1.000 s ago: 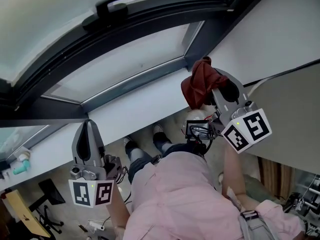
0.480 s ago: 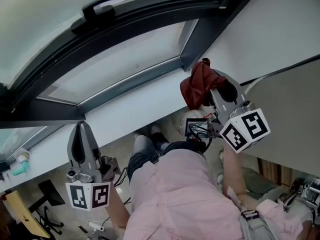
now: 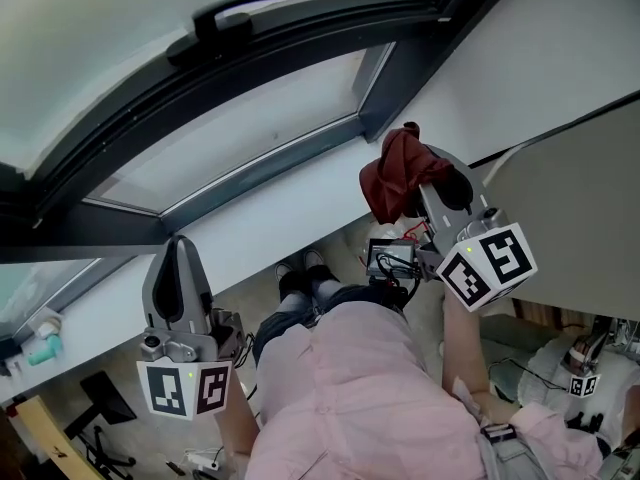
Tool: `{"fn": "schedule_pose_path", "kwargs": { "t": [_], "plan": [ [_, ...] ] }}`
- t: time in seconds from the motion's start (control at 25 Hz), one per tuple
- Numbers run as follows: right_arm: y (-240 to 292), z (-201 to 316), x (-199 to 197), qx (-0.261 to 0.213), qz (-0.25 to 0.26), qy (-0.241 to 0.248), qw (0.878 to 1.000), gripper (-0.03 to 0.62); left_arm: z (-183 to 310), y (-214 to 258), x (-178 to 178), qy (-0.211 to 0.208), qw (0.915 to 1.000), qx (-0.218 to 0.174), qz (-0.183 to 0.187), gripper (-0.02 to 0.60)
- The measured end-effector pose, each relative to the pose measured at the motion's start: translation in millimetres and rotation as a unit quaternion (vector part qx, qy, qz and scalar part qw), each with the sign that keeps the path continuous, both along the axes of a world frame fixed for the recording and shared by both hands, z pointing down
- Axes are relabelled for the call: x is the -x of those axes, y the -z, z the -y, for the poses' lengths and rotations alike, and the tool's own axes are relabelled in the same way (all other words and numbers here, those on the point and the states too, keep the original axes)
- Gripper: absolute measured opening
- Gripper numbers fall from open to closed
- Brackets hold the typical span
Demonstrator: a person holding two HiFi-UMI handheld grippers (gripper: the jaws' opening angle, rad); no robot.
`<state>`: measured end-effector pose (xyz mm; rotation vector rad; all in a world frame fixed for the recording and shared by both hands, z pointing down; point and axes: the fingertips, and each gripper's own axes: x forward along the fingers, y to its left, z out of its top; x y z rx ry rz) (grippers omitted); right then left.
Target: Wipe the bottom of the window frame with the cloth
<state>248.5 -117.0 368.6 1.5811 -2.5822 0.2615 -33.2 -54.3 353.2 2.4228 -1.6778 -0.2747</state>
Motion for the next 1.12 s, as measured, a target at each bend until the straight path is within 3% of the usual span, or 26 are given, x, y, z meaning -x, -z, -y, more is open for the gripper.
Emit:
{"fn": "schedule_pose_path", "kwargs": {
  "t": [0.24, 0.44, 0.88, 1.12],
  "plan": [
    [-8, -3, 28, -0.006, 0.003, 0.0, 1.0, 0.057, -5, -3, 19, -0.007, 0.9998, -0.009, 0.018, 0.002],
    [-18, -15, 55, 0.014, 0.002, 0.014, 1.0, 0.057, -23, -13, 33, -0.008, 0.9996, 0.019, 0.02, 0.002],
    [39, 64, 100, -0.076, 0.009, 0.046, 0.996, 0.057, -12, 0, 43, 0.013, 0.9997, -0.003, 0.023, 0.002],
    [62, 125, 121, -0.082, 0.008, 0.063, 0.995, 0.057, -6, 8, 33, 0.023, 0.9995, 0.0, 0.02, 0.002]
  ]
}}
